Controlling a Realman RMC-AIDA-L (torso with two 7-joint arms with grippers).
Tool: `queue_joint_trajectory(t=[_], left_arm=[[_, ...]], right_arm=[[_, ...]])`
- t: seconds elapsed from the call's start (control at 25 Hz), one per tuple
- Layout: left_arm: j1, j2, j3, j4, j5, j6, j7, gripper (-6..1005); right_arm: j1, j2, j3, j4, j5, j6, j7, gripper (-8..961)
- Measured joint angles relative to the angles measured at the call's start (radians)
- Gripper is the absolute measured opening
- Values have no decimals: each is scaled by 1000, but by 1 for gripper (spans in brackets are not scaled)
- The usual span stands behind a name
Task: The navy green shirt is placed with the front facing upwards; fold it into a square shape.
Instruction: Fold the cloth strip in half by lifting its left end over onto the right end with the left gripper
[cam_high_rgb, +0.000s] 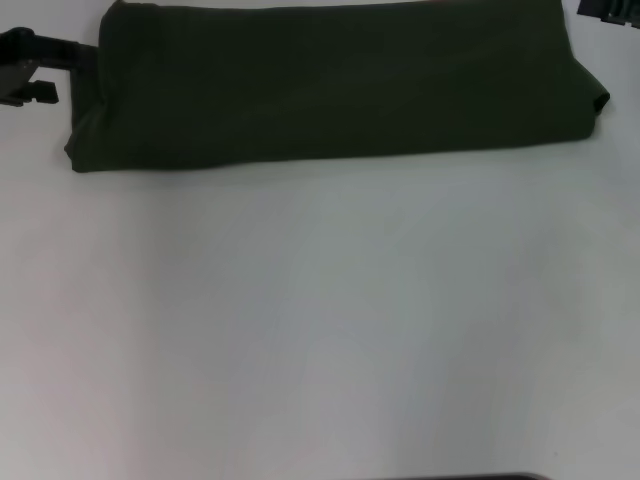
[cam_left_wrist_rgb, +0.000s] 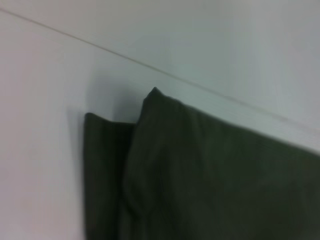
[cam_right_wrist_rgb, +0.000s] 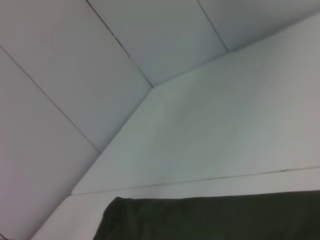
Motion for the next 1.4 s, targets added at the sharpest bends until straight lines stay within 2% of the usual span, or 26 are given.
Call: queue_joint_trajectory(t=[0.12,0.32,0.64,1.0,1.24,1.4], left_arm=[[46,-12,-39,-1,-96,10,26,722],[101,-15,-48,-15,-209,20,55,720],[110,-14,-48,-64,-205,-24,-16,720],[145,-12,-75,-136,-212,-91,-99,720],[175,-20,-92,-153,-213,-114,-75,720],[174,-25,-87,-157,-209,-121,45,720]], right_arm=[[-32,16,13,-7,4,1,-70,778],[-62,19,15,-10,2,4,-110,778],[-67,34,14,-8,2,11,-116,778],[-81,35,16,-6,3,-15,-114,777],[-94,34,29,-9,4,-11,-118,776],[-98,30,29,-9,4,-9,-118,776]])
